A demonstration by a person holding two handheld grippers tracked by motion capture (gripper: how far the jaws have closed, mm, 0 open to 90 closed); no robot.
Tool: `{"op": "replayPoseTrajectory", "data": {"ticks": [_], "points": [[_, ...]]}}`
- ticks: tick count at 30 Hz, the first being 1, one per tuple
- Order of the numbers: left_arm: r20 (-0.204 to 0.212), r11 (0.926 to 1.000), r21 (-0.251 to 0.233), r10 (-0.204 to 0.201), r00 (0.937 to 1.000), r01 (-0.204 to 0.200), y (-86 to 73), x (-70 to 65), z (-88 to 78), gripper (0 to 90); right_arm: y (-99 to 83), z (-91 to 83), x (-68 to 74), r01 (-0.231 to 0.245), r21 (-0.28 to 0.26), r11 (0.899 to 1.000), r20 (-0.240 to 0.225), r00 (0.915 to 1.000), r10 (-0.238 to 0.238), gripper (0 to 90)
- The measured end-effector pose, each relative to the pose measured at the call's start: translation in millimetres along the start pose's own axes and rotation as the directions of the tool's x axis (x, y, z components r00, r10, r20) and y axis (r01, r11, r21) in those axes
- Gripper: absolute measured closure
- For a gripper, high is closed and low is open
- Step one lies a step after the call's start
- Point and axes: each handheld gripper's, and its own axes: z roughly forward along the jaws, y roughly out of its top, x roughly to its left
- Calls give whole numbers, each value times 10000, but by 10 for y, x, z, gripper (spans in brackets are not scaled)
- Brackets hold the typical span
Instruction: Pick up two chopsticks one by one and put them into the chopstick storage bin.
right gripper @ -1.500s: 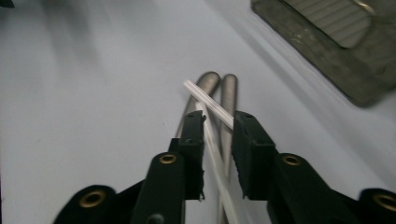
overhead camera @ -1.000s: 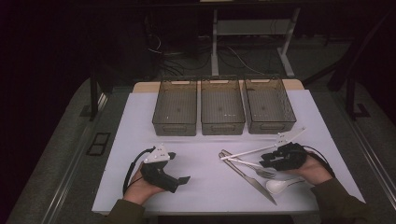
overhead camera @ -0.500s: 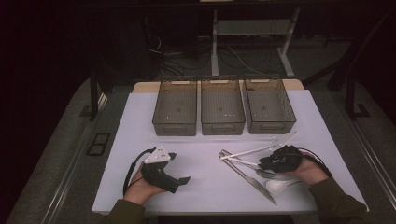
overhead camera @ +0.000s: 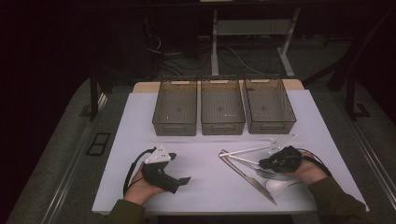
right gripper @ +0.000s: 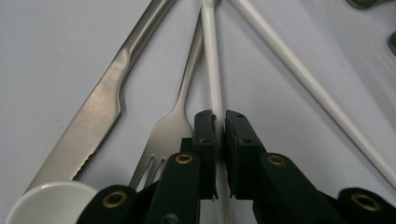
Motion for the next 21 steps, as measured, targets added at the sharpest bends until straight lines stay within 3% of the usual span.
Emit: {"op": "replayPoseTrajectory", "data": {"ticks": [10,21], "points": [[-17,10000,-40,-10,10000,10,0,2,-5,0,-5,-38,-26,173,-256,9995,34,9998,-172,845],[-12,10000,-34,-22,10000,22,-13,9,-11,0,7,-190,-71,-433,-1044,9936,-59,9991,430,845]]}}
